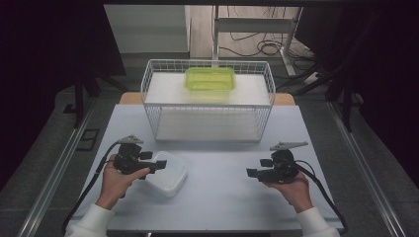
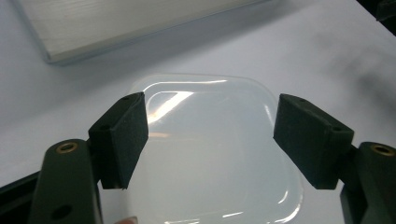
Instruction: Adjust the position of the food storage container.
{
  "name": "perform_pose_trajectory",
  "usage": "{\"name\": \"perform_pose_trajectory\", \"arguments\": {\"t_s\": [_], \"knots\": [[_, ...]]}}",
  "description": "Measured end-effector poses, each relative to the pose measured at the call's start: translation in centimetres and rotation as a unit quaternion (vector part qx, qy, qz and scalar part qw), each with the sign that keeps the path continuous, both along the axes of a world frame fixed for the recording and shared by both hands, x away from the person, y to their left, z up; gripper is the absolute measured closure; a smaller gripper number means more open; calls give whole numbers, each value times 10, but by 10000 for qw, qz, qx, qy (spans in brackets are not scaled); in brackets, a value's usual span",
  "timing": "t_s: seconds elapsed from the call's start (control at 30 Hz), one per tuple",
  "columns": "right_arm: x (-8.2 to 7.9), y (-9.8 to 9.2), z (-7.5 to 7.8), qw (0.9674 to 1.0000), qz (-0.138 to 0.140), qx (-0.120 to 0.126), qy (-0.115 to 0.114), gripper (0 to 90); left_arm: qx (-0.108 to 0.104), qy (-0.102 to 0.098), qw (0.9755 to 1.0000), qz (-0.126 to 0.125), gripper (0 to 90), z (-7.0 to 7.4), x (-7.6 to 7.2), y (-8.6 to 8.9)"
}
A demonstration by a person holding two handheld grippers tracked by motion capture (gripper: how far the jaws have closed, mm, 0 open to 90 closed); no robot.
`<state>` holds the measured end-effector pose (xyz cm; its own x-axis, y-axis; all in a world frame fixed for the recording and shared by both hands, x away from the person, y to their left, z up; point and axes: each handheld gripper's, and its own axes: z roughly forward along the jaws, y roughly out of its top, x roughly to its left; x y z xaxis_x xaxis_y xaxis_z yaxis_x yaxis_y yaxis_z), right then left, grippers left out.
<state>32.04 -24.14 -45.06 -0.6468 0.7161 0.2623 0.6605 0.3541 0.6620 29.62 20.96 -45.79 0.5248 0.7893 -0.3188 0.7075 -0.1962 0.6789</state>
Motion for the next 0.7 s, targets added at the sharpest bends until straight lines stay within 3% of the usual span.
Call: {"name": "perform_pose_trajectory", "arguments": {"t_s": [0.43,0.7], "knots": [[-3,-4,-3,10000,-26,-12,34,255,81,32,9997,238,297,1,5,15],[-3,-6,-1,10000,-69,-65,-2,255,259,132,9990,327,403,0,5,30]]}}
